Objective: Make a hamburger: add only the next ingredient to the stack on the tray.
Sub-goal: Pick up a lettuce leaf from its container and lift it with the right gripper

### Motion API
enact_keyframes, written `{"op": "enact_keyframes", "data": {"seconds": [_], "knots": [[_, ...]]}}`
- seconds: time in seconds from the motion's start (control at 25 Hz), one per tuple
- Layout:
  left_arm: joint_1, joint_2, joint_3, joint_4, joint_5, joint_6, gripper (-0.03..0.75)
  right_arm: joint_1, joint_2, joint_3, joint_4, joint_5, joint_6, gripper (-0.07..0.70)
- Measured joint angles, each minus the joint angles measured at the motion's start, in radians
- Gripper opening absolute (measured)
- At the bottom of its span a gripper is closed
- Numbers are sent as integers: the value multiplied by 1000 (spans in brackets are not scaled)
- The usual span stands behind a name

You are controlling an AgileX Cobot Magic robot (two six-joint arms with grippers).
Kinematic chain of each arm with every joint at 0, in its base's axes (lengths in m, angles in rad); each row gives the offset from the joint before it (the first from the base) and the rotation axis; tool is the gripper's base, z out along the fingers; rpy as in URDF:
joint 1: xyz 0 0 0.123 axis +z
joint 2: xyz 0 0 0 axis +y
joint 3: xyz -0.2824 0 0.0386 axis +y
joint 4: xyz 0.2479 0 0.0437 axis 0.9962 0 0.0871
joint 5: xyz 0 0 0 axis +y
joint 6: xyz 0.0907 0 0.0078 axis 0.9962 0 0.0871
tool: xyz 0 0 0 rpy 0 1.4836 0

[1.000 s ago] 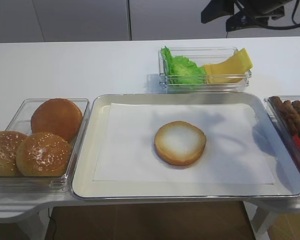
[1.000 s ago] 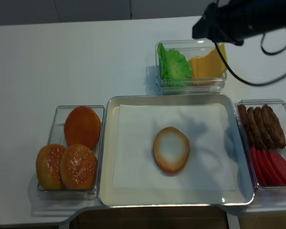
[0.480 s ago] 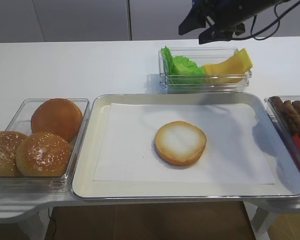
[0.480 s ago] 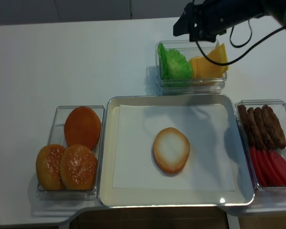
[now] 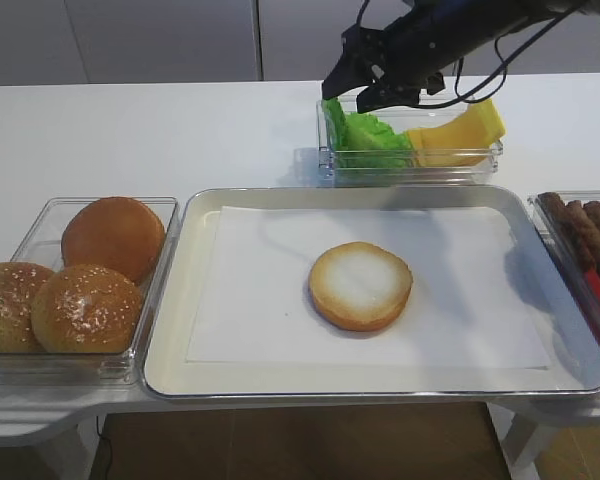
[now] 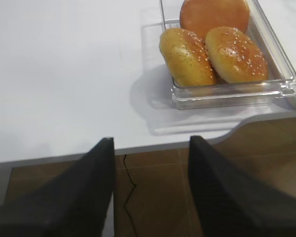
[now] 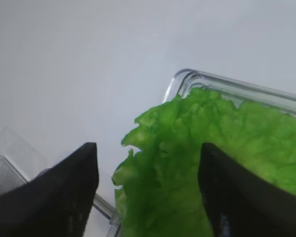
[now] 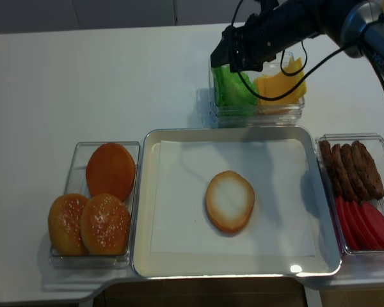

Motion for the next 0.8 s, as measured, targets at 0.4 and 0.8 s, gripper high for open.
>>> {"op": "enact_keyframes", "data": {"seconds": [0.4,0.8], "knots": [[0,0,0,0,0,0,358,0,2,0,-43,-12,0,365],[0,0,0,0,0,0,358,0,12,0,-53,-20,0,248]]}}
